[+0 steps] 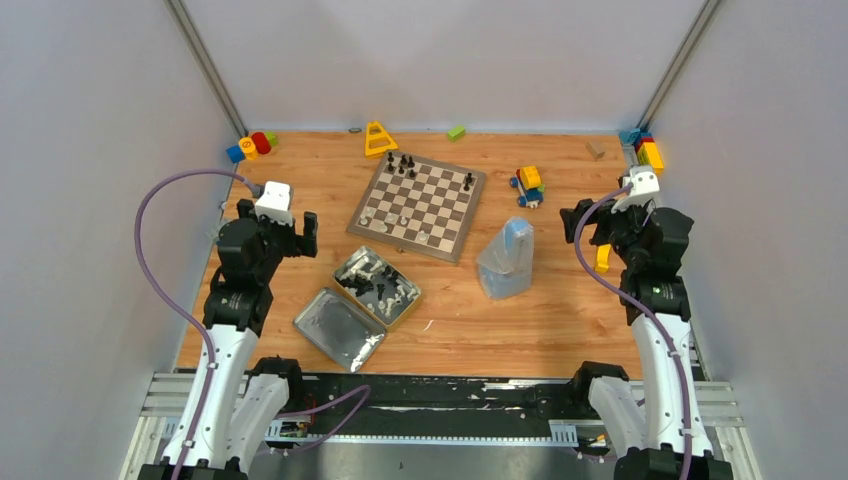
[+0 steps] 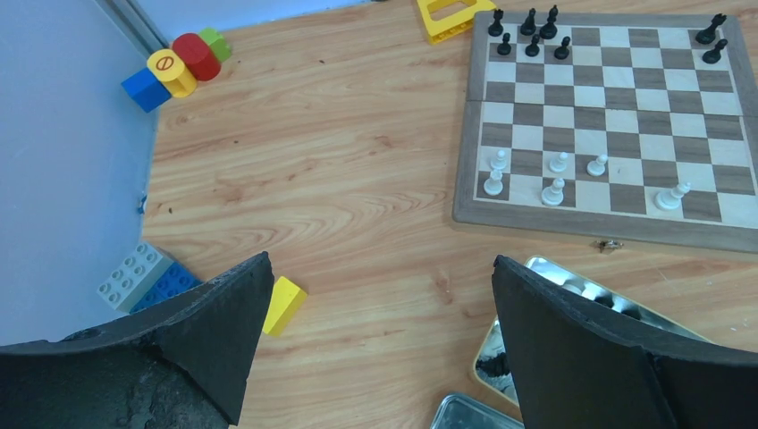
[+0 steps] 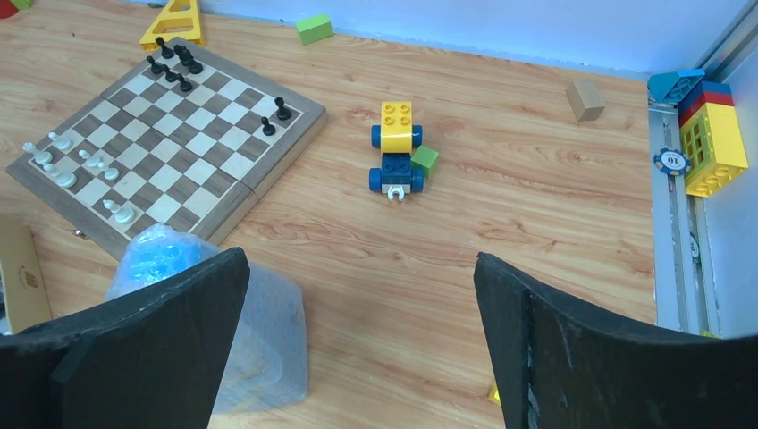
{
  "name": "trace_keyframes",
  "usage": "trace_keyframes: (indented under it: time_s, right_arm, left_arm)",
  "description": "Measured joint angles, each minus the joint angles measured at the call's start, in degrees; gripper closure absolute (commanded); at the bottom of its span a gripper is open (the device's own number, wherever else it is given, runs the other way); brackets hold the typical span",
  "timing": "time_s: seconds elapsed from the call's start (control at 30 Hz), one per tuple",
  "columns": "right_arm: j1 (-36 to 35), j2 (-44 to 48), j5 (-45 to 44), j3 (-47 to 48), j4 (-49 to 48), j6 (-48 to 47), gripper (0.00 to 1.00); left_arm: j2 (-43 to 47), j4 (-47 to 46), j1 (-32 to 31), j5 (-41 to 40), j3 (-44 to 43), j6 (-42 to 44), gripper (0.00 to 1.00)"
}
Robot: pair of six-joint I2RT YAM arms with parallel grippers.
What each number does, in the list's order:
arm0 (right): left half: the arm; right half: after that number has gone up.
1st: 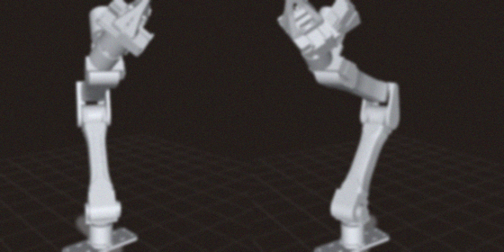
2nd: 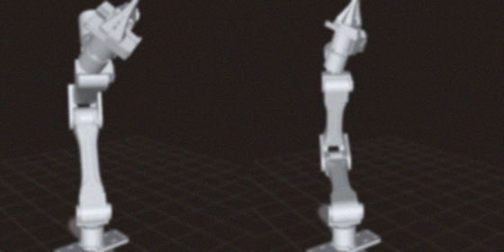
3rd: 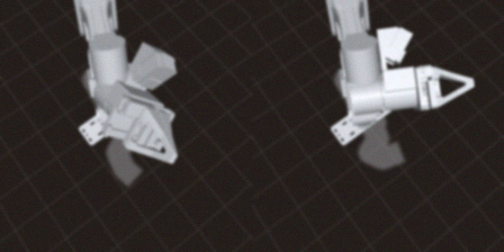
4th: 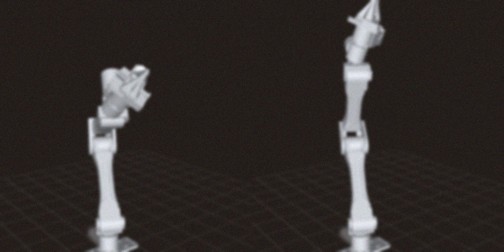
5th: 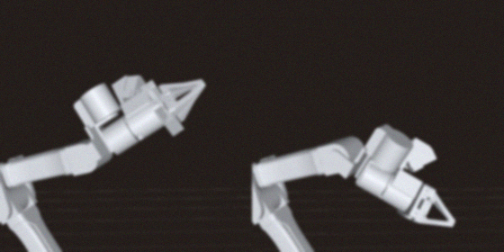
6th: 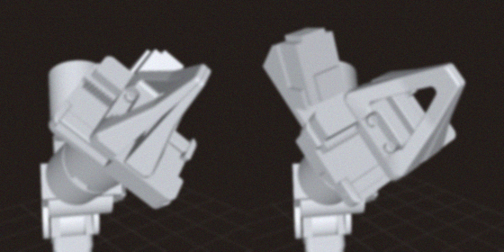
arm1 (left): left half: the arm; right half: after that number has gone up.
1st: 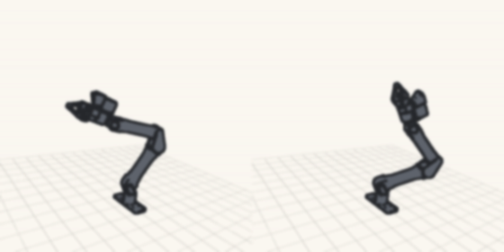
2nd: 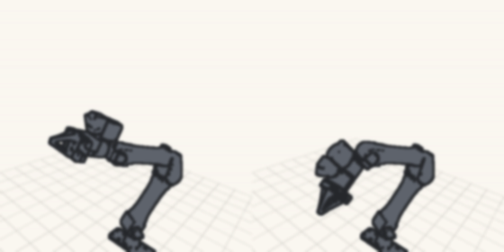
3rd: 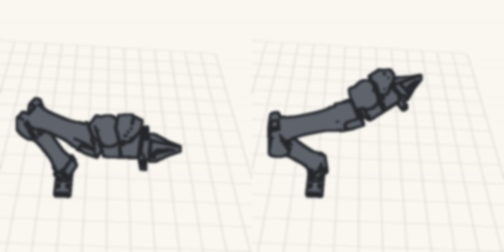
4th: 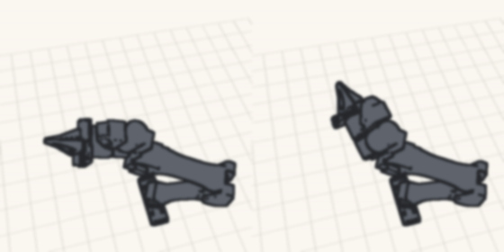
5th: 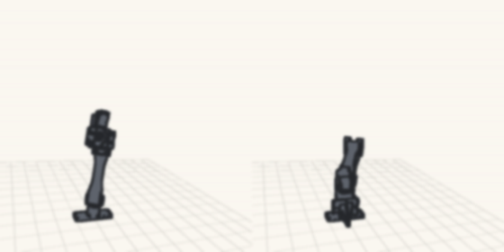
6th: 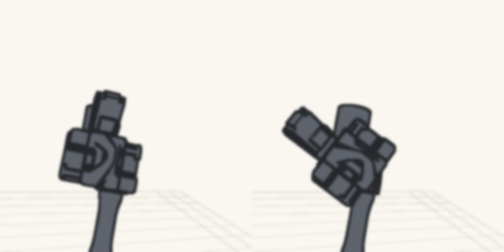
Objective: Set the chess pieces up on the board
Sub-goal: Move the distractor to the center of the board.
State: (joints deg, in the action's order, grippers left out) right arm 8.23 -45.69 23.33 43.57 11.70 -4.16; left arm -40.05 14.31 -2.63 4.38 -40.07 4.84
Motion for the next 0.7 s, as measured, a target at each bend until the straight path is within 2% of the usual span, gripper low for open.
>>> trace_keyframes:
  time_s: [0.5,0.7]
  right_arm:
    - [0.00,1.38,1.73,0.00,0.09,-0.44,0.00]
    - [0.02,1.29,13.70,0.04,4.11,-3.69,0.00]
  left_arm:
    - [0.70,0.07,0.00,0.68,0.02,0.02,0.00]
    - [0.74,0.24,0.00,0.87,0.02,0.02,0.00]
